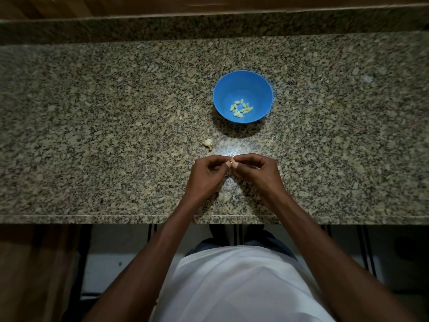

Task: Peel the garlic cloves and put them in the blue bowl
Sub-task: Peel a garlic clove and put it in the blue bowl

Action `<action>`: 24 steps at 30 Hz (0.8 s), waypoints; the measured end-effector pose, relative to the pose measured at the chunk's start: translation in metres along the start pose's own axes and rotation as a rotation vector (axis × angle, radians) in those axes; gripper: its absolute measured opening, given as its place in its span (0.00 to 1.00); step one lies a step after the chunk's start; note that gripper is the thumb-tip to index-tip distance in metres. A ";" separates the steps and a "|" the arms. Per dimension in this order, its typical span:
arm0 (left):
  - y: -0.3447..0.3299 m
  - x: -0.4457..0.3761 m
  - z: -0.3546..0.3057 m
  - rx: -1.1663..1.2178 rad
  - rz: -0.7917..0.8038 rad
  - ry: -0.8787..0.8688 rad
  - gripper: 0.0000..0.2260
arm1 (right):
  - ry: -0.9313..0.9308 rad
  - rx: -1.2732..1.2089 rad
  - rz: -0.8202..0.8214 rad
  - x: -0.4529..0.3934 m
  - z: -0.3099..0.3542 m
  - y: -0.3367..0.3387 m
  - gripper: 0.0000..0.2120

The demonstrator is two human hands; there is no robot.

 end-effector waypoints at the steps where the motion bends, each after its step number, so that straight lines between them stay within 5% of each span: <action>1: 0.000 0.001 -0.001 0.018 0.007 -0.002 0.07 | 0.002 0.002 0.005 0.000 0.001 0.000 0.11; 14: 0.005 0.000 -0.006 0.081 -0.003 -0.012 0.07 | 0.045 -0.025 0.039 0.001 0.003 -0.003 0.09; 24: -0.003 0.006 -0.002 0.259 -0.153 0.248 0.07 | 0.073 0.052 -0.036 0.000 -0.003 -0.004 0.10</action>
Point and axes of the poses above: each hand's wrist, its own x-axis away from the middle knuckle, its own y-axis out of the back of the hand, z = x × y, the point moved 4 cm from there along -x, towards the middle knuckle, and after that the axes turned 3 degrees about -z, right-handed, at the moved point
